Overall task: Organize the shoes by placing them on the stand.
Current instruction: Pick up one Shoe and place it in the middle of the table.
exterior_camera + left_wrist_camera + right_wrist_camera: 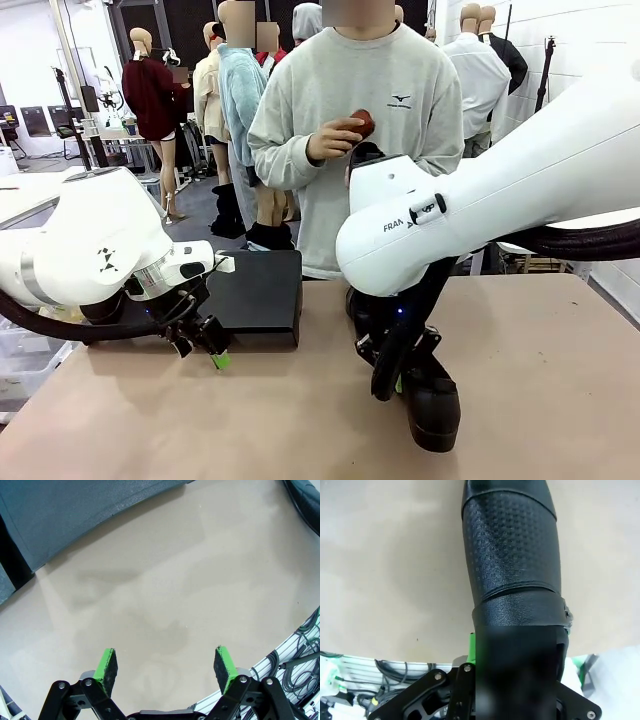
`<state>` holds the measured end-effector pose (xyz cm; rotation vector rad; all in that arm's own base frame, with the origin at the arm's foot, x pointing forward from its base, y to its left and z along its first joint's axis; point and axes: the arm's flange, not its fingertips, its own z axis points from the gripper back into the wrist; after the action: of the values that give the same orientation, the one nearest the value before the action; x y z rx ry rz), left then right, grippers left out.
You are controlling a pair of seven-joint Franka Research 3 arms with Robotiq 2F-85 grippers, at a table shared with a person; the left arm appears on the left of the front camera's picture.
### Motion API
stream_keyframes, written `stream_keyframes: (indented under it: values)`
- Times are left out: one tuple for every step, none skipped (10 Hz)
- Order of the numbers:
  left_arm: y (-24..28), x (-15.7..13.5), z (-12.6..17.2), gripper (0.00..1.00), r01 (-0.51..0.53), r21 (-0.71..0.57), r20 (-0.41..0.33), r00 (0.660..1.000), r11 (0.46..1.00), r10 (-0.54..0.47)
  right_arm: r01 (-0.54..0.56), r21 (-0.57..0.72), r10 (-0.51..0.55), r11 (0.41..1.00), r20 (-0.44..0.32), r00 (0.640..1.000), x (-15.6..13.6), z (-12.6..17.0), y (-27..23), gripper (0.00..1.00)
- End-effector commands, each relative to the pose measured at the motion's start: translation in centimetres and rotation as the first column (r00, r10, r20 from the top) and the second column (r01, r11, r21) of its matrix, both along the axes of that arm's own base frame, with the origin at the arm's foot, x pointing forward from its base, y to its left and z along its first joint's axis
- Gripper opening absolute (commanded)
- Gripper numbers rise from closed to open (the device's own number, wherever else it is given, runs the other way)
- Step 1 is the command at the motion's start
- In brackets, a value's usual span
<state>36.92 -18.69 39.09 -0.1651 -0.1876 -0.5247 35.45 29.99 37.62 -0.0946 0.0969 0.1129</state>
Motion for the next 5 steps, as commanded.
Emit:
stream_keyframes:
  values:
    - [0.05, -0.22, 0.07, 1.0, 0.0, 0.008, -0.004, 1.0, 1.0, 0.0, 0.0, 0.017, 0.001, 1.0, -0.025, 1.0, 1.09, -0.76, -0.07, 0.2]
    - [0.05, -0.22, 0.07, 1.0, 0.0, 0.008, -0.004, 1.0, 1.0, 0.0, 0.014, 0.048, -0.012, 0.999, -0.051, 0.999, 1.4, -1.2, 0.07, 0.36]
    - [0.05, -0.22, 0.07, 1.0, 0.0, 0.008, -0.004, 1.0, 1.0, 0.0, 0.021, 0.055, -0.018, 0.998, -0.058, 0.998, 1.66, -1.26, 0.1, 0.53]
    - [0.05, -0.22, 0.07, 1.0, 0.0, 0.008, -0.004, 1.0, 1.0, 0.0, 0.044, 0.08, -0.038, 0.996, -0.071, 0.997, 1.79, -1.09, -0.01, 0.7]
    - [0.05, -0.22, 0.07, 1.0, 0.0, 0.008, -0.004, 1.0, 1.0, 0.0, 0.056, 0.096, -0.049, 0.994, -0.067, 0.997, 1.83, -0.87, -0.1, 0.87]
